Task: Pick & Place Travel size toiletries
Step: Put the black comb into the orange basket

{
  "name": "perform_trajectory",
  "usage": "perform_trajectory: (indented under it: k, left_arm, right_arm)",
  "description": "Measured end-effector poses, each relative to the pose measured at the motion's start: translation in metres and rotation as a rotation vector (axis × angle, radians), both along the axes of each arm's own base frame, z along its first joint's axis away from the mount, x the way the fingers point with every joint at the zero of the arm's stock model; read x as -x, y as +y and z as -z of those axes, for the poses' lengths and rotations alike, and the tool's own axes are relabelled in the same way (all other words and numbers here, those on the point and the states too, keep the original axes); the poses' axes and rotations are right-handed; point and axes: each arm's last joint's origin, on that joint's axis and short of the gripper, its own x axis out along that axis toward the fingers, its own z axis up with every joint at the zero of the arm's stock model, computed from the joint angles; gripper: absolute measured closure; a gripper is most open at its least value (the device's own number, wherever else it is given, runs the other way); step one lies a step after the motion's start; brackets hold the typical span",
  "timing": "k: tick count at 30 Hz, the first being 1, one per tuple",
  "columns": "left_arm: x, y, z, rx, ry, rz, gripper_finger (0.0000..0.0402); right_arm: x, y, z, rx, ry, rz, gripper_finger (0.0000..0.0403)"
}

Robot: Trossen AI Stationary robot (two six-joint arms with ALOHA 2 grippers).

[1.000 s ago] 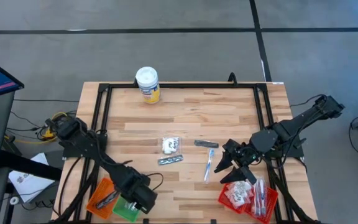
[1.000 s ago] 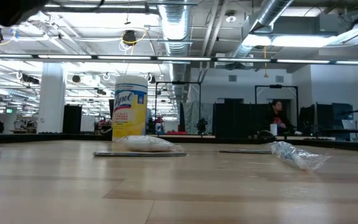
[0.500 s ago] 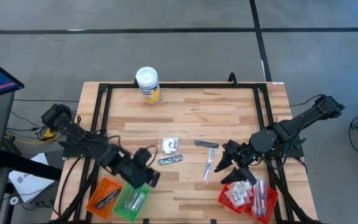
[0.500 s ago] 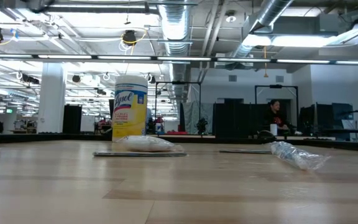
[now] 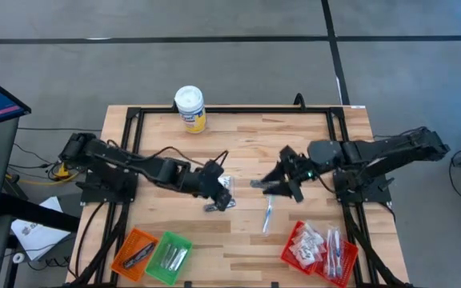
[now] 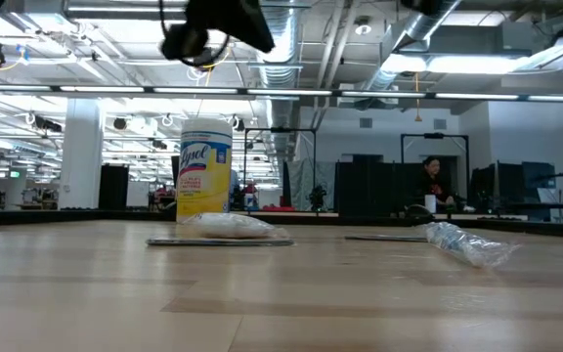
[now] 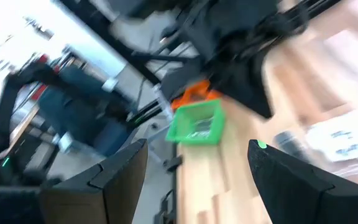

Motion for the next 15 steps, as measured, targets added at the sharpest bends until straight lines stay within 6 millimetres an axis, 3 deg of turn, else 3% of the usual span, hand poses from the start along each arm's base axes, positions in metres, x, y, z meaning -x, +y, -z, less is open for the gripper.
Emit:
perform_trajectory:
  k: [8,15]
  left_arm:
    - [-0.020,0.019,0.020,-0.091,0.057,0.113,0.0399]
    - [-0.031,0.016,0.047,-0.100,0.136,0.181,0.0400]
  right_arm:
    - [-0.006,-0.037,0.005,-0.002,0.040,0.156,0.0133]
    - [-0.006,-0.045,0.005,0.051,0.032,0.167,0.0133]
